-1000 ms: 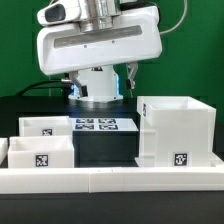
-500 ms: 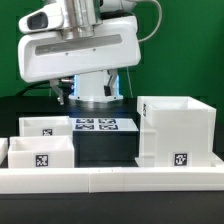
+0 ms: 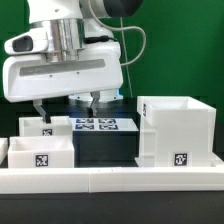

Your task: Assemble drawer

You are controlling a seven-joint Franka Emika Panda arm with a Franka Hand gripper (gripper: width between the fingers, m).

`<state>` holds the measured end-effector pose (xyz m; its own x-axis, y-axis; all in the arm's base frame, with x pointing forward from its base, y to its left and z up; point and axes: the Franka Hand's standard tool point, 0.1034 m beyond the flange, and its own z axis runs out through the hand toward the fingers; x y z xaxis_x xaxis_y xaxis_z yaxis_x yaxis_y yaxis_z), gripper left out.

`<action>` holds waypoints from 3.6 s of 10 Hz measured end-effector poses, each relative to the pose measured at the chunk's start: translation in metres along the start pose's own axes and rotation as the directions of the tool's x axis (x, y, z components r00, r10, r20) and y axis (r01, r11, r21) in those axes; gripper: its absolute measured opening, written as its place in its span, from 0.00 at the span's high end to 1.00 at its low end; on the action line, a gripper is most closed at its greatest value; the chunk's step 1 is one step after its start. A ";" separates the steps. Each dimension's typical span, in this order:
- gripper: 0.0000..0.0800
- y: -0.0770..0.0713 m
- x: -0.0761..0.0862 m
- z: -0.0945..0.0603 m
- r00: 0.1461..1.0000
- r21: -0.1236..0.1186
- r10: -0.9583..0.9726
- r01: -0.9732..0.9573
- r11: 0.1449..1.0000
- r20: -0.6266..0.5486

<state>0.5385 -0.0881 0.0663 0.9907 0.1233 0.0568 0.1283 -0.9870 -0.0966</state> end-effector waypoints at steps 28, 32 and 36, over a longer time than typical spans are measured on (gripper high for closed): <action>0.95 -0.005 -0.008 0.057 0.995 -0.064 -0.101 0.102 0.993 0.019; 0.95 -0.006 -0.026 0.043 0.978 -0.033 -0.200 0.203 0.979 0.063; 0.95 -0.005 -0.027 0.045 0.926 -0.031 -0.369 0.372 0.928 0.080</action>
Offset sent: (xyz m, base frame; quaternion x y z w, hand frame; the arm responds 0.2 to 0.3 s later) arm 0.0158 -0.0058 -0.0211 0.0026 0.0261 0.0047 0.9996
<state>0.5135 -0.0822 0.0209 0.8738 0.4862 0.0091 0.4861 -0.8731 -0.0374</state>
